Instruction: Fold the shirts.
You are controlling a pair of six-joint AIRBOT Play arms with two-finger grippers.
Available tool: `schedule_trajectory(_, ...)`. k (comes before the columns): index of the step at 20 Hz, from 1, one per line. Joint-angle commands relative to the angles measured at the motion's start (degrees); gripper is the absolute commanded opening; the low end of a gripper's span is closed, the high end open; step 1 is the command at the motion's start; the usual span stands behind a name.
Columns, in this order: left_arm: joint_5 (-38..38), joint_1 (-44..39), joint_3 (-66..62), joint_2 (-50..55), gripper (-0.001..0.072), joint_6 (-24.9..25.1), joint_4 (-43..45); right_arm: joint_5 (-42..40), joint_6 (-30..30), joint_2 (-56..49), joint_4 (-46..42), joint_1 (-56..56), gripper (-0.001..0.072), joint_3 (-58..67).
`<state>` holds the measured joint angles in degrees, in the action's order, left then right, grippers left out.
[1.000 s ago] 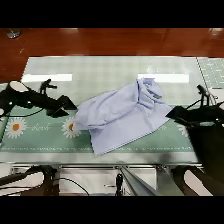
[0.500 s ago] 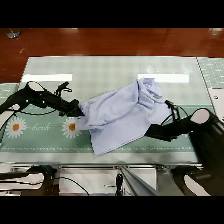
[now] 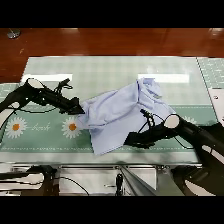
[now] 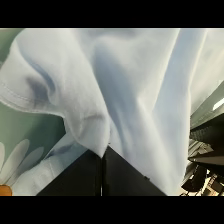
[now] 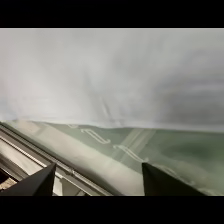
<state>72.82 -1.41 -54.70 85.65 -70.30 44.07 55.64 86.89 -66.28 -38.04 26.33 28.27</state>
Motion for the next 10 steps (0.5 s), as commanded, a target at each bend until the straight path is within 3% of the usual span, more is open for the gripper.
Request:
schedule_trajectory(1,0.11,-0.04,-0.11,0.04,0.0019,0.02,-0.04,-8.31,-0.98,-3.04,7.19,1.33,0.0616,1.03)
schedule_trajectory(4,0.11,-0.04,-0.11,0.04,0.002,0.02,-0.04,-14.08,-1.22,-4.74,9.46,1.33,0.0616,3.19)
schedule_trajectory(10,0.09,-0.04,-0.11,0.04,0.002,0.02,-0.04,-14.32,-1.66,-9.84,10.75,4.24,0.0616,6.71)
